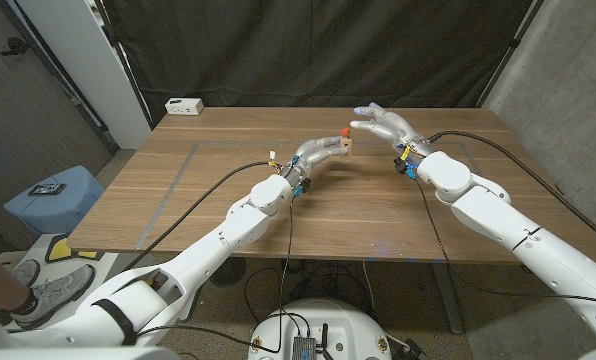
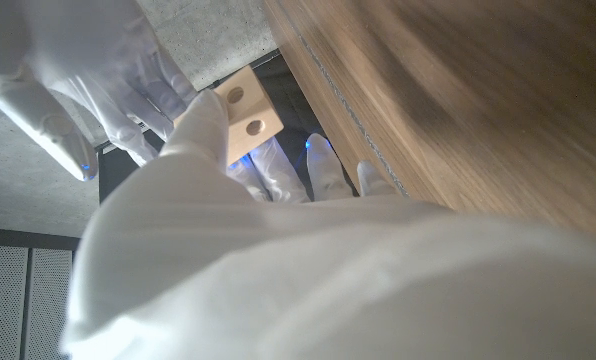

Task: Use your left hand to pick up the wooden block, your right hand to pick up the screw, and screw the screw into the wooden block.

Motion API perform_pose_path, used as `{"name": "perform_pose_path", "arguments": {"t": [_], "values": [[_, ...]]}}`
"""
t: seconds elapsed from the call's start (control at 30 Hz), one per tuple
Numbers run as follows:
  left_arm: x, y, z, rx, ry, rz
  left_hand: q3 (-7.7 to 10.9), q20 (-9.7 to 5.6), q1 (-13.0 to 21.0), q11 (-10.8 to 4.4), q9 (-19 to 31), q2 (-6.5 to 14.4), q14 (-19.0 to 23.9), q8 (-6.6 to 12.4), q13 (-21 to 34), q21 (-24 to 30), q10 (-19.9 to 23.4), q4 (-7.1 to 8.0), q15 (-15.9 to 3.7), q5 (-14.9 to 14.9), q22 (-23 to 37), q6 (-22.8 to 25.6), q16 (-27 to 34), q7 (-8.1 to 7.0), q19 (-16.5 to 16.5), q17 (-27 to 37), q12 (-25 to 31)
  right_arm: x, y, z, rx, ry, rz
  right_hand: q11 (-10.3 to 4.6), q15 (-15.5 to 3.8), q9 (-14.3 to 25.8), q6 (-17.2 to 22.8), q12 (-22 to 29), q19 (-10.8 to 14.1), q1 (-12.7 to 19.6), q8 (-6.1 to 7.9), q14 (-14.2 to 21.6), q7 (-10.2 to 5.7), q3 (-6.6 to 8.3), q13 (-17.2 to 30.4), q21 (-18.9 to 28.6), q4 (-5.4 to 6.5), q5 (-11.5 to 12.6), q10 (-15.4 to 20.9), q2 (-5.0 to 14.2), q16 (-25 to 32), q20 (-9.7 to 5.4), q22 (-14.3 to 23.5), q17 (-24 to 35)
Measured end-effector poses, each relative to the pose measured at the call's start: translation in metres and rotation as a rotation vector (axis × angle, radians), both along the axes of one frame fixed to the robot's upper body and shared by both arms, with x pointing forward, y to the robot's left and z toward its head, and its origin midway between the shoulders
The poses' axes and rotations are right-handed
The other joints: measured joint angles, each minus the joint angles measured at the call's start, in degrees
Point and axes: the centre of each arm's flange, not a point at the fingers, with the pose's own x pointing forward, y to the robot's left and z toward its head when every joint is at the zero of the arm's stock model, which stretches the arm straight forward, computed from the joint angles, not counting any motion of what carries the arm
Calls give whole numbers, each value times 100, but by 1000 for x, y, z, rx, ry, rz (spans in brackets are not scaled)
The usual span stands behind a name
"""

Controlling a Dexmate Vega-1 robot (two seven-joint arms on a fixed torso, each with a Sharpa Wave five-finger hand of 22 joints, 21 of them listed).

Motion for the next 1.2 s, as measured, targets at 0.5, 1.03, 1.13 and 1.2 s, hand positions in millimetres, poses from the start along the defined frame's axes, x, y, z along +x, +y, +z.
{"name": "perform_pose_path", "arguments": {"t": [0.5, 1.03, 1.13, 1.2], "values": [[5, 0, 4, 6, 0, -3, 1, 0, -1, -2, 3, -1, 0, -4, 0, 0, -2, 0, 0, -20, 0, -10, 0, 10, 0, 0, 0, -13, 4, 30, -193, -24, -74, -1, 1, -27, -140, 0, -31, -22, -79, 0, 140, 0, -1, 1, 0, 0, 0, 23, 0, 32, 0, 1], [8, -4, 8, 22, -10, -1, 1, 0, 0, -4, 3, -3, 0, -22, 0, 0, -4, 1, 0, 2, 0, 1, 0, 0, 0, 0, 0, -24, 14, 61, -413, -28, -153, -1, 62, -27, -86, 0, -123, -7, -79, 1, 193, 50, -11, 1, -50, 0, 0, 38, 0, 82, 0, -27], [8, -5, 9, 27, -14, 2, 1, 0, 0, -5, 1, -3, 0, -2, 0, 0, -4, 1, 0, 2, 0, 0, 0, 0, 0, 0, 0, -26, 16, 66, -455, -23, -170, -1, 62, -27, -86, 0, -144, 4, -79, 1, 192, 73, -16, 1, -73, 0, 0, 49, 0, 62, 0, -27], [8, -5, 9, 31, -13, 5, 1, 0, 0, -5, 0, -3, 0, -1, 0, 0, -5, 1, 0, 2, 0, 0, 0, 0, 0, 0, 0, -27, 17, 70, -474, -25, -177, -1, 62, -27, -86, 0, -144, 4, -79, 1, 192, 73, -16, 1, -73, 0, 0, 49, 0, 62, 0, -27]]}}
